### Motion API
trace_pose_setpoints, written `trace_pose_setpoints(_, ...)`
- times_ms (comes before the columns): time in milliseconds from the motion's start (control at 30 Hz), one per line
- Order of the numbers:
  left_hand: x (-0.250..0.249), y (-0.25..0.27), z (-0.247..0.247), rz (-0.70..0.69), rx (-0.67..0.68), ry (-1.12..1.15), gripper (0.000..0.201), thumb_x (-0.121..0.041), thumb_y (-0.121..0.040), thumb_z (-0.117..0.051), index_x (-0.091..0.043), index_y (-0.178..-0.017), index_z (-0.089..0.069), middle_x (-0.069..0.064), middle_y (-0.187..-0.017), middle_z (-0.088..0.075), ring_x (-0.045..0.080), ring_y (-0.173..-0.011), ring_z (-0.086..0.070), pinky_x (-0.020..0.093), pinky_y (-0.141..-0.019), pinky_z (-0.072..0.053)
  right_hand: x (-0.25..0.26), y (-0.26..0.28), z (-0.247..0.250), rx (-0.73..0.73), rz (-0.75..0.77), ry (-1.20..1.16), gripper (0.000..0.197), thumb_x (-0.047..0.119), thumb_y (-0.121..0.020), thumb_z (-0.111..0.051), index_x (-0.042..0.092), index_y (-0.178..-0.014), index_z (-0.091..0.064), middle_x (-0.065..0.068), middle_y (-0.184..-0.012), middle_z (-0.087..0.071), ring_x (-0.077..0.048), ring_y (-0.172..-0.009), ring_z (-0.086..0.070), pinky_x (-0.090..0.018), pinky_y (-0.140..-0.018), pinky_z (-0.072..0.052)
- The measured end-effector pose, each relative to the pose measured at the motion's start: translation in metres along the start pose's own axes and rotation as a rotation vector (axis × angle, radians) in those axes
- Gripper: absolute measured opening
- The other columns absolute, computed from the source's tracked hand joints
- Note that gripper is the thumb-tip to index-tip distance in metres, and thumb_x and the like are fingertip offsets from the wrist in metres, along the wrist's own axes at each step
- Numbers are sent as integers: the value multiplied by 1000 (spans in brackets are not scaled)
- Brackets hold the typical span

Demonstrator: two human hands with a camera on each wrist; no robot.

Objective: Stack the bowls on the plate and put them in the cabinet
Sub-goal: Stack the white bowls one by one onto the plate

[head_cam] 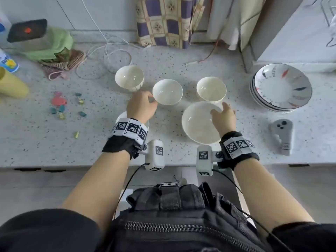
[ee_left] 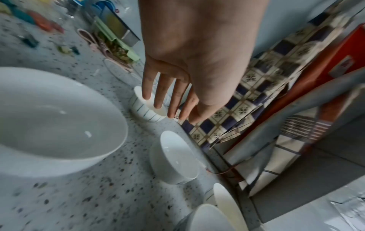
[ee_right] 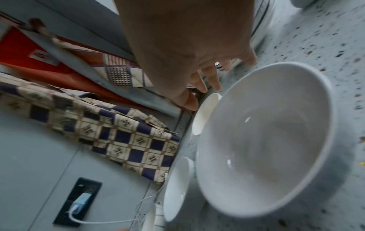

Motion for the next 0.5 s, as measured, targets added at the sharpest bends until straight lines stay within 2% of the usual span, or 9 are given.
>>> trace_pose_setpoints(67, 6, -2, -5, 70, -26, -1, 34, -17, -90, -52, -8, -123, -59, 11, -128, -62, 28, -117, -56, 36, -97, -44, -8, -8, 3, 7, -39, 39, 54, 13, -88, -46, 1, -139, -37, -23, -140, -46, -37, -133, -39, -46, -100, -41)
trace_pose_setpoints(133, 19, -3, -11, 130, -89, -19, 35, -17, -90, -53, -8, -123, -59, 13, -128, -62, 31, -120, -54, 41, -99, -45, -20, -10, 2, 52, -56, 45, 44, 9, -89, -44, -2, -132, -44, -24, -128, -55, -38, -116, -53, -35, -81, -43)
trace_pose_setpoints(167, 24, -3, -12, 161, -109, -39, 36, -18, -89, -53, -7, -123, -58, 15, -127, -61, 32, -121, -52, 44, -99, -45, -24, -12, 1, 62, -55, 32, 43, 7, -89, -42, -1, -131, -45, -24, -125, -58, -38, -111, -56, -33, -77, -42)
trace_pose_setpoints(233, 35, -4, -14, 221, -153, -83, 38, -19, -89, -53, -6, -125, -56, 20, -127, -58, 36, -125, -45, 49, -99, -43, -28, -13, 1, 53, -65, -27, 49, 2, -89, -37, 3, -137, -43, -21, -126, -58, -37, -112, -56, -34, -79, -44)
trace_pose_setpoints(300, 45, -2, -14, 290, -172, -124, 41, -20, -89, -53, -6, -127, -54, 22, -131, -54, 38, -132, -36, 55, -104, -38, -30, -15, 2, 33, -78, -78, 51, -2, -86, -33, 5, -134, -49, -19, -122, -61, -36, -109, -57, -35, -81, -45)
trace_pose_setpoints(367, 56, 0, -15, 353, -164, -140, 44, -20, -89, -52, -6, -130, -50, 23, -135, -50, 39, -137, -29, 59, -106, -34, -32, -17, 2, 28, -88, -87, 48, -6, -82, -31, 0, -120, -59, -20, -104, -63, -32, -91, -55, -31, -73, -43)
trace_pose_setpoints(433, 65, 1, -13, 391, -143, -147, 43, -17, -89, -50, -1, -130, -48, 25, -135, -48, 40, -136, -29, 58, -103, -37, -32, -16, 1, 35, -93, -63, 39, -7, -80, -31, -4, -104, -63, -15, -83, -57, -27, -79, -48, -25, -62, -38)
trace_pose_setpoints(500, 75, 0, -10, 404, -104, -158, 39, -12, -90, -48, 6, -125, -47, 28, -131, -48, 43, -129, -36, 55, -98, -40, -31, -11, -2, 50, -113, -38, 32, -8, -79, -32, 4, -91, -60, -7, -67, -49, -26, -73, -44, -21, -55, -31)
Point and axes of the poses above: each hand's wrist, its own y-axis away from the middle knuckle, its own z-axis out of the back of the hand, x = y × z, the point moved 2 cm from there along -y, towards the middle knuckle
